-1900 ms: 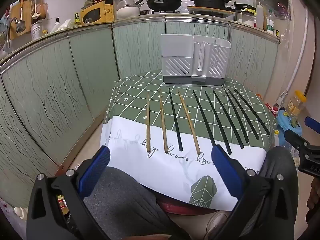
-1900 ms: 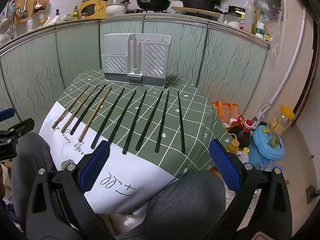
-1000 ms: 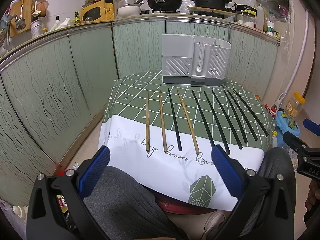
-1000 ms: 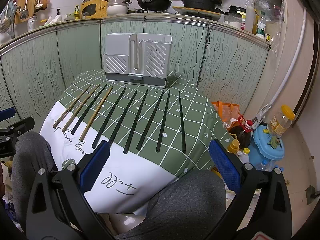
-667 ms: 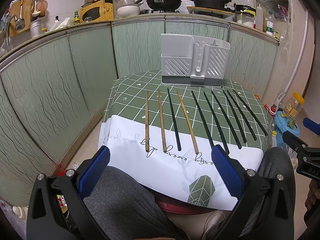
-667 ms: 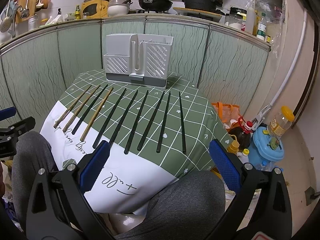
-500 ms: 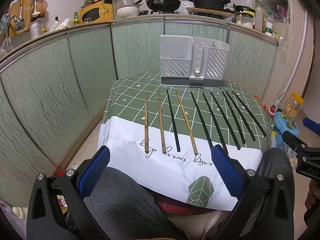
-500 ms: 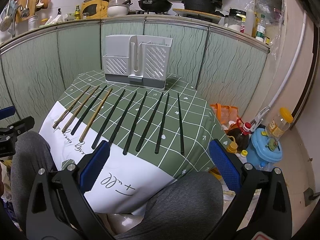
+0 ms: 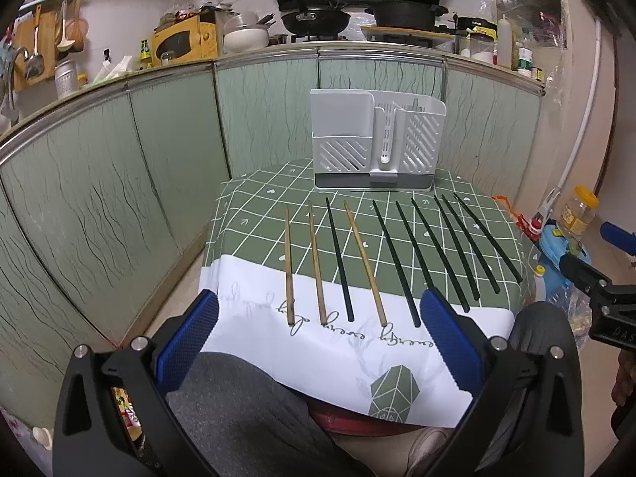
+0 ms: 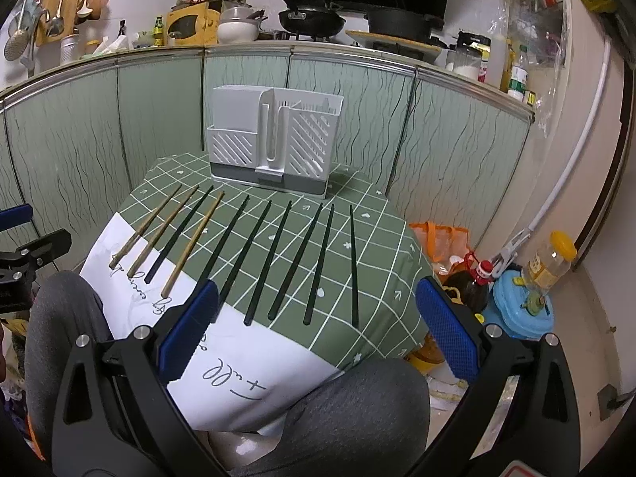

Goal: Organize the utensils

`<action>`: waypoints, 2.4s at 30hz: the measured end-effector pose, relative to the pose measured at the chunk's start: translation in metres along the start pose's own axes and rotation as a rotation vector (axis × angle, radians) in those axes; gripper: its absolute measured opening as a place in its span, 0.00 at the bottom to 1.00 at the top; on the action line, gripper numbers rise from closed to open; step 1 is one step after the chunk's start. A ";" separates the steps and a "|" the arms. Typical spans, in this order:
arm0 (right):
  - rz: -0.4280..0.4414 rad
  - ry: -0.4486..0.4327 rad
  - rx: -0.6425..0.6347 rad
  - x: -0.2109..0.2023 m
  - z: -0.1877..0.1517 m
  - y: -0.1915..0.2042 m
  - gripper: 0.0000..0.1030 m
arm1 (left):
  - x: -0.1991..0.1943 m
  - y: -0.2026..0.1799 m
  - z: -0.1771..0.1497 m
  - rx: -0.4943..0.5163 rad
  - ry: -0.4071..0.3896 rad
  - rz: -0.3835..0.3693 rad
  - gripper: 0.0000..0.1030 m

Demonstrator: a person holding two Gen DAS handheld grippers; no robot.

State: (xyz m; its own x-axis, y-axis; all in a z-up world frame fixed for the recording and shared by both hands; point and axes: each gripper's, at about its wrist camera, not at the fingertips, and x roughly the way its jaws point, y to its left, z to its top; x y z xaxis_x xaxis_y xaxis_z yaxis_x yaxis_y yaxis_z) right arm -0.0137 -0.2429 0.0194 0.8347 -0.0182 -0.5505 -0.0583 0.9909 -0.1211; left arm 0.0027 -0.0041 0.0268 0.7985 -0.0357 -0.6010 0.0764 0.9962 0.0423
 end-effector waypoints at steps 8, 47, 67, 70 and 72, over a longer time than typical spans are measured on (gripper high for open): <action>0.017 0.023 0.006 0.008 -0.003 -0.001 0.92 | 0.007 0.002 -0.002 -0.026 0.005 -0.001 0.96; 0.093 0.146 0.075 0.053 -0.021 -0.036 0.92 | 0.048 0.037 -0.018 -0.100 0.135 -0.048 0.96; 0.091 0.128 0.057 0.096 -0.025 -0.062 0.92 | 0.091 0.051 -0.011 -0.029 0.057 0.006 0.96; 0.094 0.131 0.050 0.104 -0.025 -0.062 0.92 | 0.098 0.050 -0.012 -0.027 0.059 0.006 0.96; 0.102 0.137 0.054 0.111 -0.026 -0.063 0.92 | 0.105 0.049 -0.012 -0.023 0.059 0.010 0.96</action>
State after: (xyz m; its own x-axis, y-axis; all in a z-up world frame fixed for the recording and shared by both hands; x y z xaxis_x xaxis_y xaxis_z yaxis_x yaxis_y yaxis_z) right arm 0.0682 -0.3107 -0.0552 0.7432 0.0682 -0.6656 -0.1063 0.9942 -0.0168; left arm 0.0827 0.0421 -0.0437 0.7624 -0.0221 -0.6468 0.0547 0.9980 0.0303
